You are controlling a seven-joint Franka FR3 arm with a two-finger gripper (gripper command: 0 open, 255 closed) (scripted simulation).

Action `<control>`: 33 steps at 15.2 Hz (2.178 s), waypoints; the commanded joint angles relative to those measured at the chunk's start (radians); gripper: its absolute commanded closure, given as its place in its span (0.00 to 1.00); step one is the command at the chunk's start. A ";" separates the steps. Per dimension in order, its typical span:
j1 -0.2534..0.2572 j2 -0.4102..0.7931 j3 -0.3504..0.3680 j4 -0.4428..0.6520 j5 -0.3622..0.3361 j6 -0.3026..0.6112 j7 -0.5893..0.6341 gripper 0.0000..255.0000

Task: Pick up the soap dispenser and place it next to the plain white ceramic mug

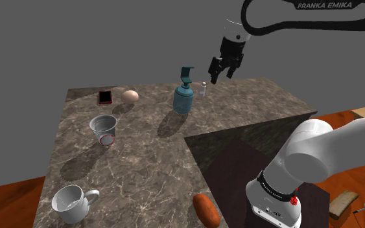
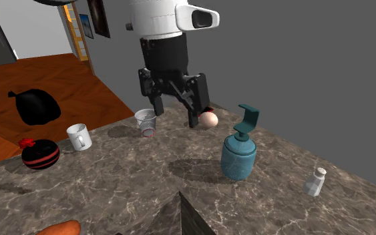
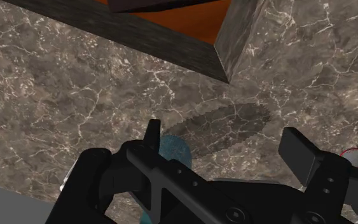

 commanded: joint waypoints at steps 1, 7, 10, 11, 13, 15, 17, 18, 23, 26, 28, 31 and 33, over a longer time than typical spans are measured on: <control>-0.012 0.053 -0.009 -0.006 -0.007 0.086 0.013 0.00; -0.042 0.229 -0.034 0.017 -0.023 0.309 0.056 0.00; -0.056 0.325 -0.046 0.049 -0.028 0.410 0.076 0.00; -0.060 0.358 -0.050 0.062 -0.029 0.441 0.083 0.00; -0.068 0.425 -0.059 0.092 -0.030 0.501 0.095 0.00; -0.076 0.492 -0.068 0.128 -0.029 0.556 0.106 0.00; -0.084 0.560 -0.076 0.169 -0.025 0.606 0.116 0.00; -0.088 0.593 -0.080 0.191 -0.023 0.629 0.121 0.00; -0.095 0.673 -0.088 0.220 -0.016 0.695 0.125 0.00; -0.097 0.705 -0.089 0.219 -0.014 0.730 0.123 0.00; -0.098 0.722 -0.090 0.218 -0.013 0.748 0.123 0.00; -0.098 0.722 -0.090 0.218 -0.013 0.748 0.123 0.00; -0.098 0.722 -0.090 0.218 -0.013 0.748 0.123 0.00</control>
